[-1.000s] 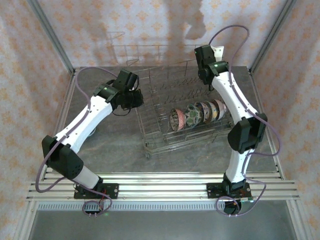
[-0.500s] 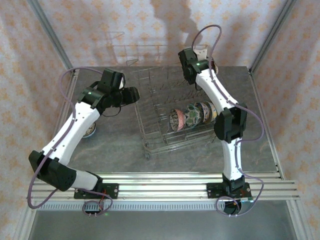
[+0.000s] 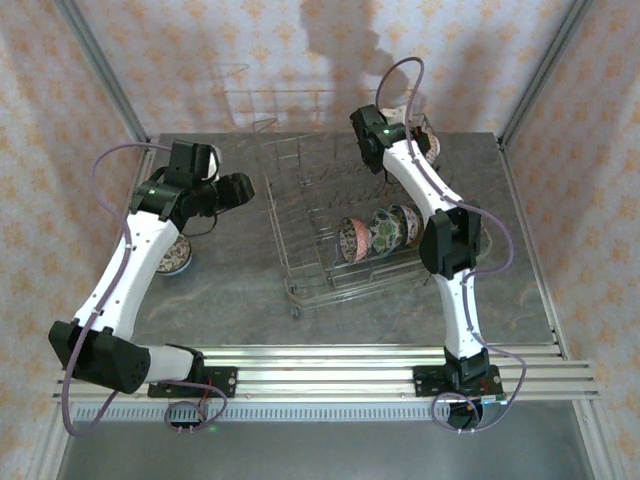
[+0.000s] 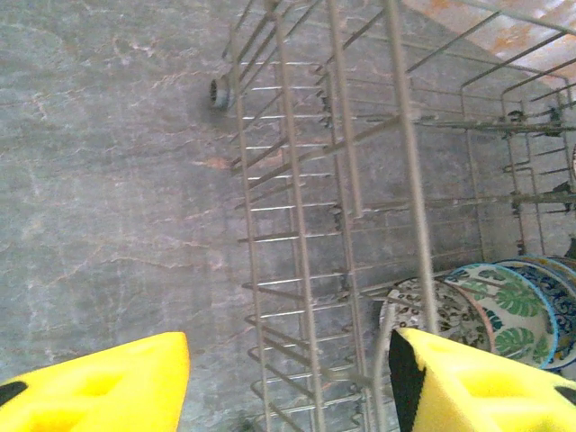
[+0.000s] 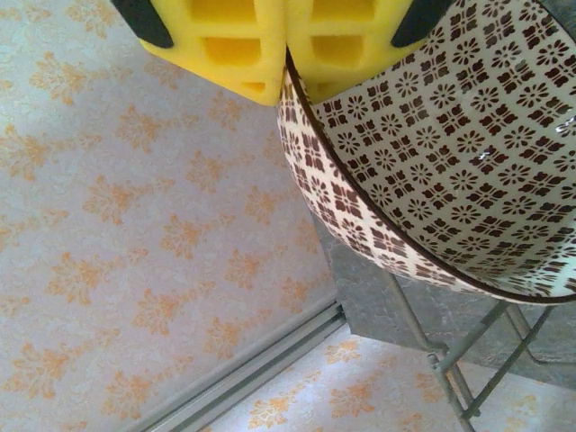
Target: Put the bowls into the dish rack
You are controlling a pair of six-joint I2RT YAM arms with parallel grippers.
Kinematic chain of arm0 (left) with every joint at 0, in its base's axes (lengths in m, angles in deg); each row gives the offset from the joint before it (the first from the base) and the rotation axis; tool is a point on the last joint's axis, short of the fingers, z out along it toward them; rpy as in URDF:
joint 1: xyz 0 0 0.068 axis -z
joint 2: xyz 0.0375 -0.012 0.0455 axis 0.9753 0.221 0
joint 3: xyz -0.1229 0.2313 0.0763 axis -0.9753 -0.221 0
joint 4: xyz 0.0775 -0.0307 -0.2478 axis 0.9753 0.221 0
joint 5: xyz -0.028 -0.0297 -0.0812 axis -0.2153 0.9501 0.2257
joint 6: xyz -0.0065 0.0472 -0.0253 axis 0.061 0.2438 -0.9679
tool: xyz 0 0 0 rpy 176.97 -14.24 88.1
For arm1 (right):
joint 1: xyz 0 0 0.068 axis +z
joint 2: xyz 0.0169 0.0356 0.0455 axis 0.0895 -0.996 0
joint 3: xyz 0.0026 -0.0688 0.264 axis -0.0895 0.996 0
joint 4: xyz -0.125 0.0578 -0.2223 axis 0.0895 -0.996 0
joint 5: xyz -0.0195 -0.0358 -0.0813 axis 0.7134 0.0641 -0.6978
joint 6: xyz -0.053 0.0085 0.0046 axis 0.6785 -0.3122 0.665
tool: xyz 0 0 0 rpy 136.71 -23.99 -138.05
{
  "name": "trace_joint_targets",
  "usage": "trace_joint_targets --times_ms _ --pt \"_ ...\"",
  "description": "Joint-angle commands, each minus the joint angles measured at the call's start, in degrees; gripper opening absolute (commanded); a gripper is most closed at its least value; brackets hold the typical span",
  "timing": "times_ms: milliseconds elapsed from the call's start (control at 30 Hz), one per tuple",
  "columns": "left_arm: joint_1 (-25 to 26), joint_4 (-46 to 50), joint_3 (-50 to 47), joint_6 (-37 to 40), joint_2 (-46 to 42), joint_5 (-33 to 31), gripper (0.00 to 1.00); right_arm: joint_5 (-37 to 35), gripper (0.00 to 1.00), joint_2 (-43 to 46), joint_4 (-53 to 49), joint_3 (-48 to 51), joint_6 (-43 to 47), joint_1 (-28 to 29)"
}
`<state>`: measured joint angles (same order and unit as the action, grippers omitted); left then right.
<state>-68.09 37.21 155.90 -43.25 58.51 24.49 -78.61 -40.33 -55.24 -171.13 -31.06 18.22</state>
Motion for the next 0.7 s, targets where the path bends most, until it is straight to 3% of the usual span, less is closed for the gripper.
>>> trace_joint_targets --times_ms 0,167,667 --pt "-2.3 2.2 -1.5 2.2 -2.5 1.6 0.62 -5.4 0.0 -0.8 -0.3 -3.2 1.4 0.8" --pt "-5.3 3.2 -2.6 3.2 -3.7 2.4 0.62 -6.5 0.0 -3.6 -0.9 -5.2 3.3 1.3" --pt "-6.9 2.6 -5.6 2.8 -6.0 4.2 0.63 -6.5 0.02 -10.4 -1.2 -11.1 9.4 3.1"
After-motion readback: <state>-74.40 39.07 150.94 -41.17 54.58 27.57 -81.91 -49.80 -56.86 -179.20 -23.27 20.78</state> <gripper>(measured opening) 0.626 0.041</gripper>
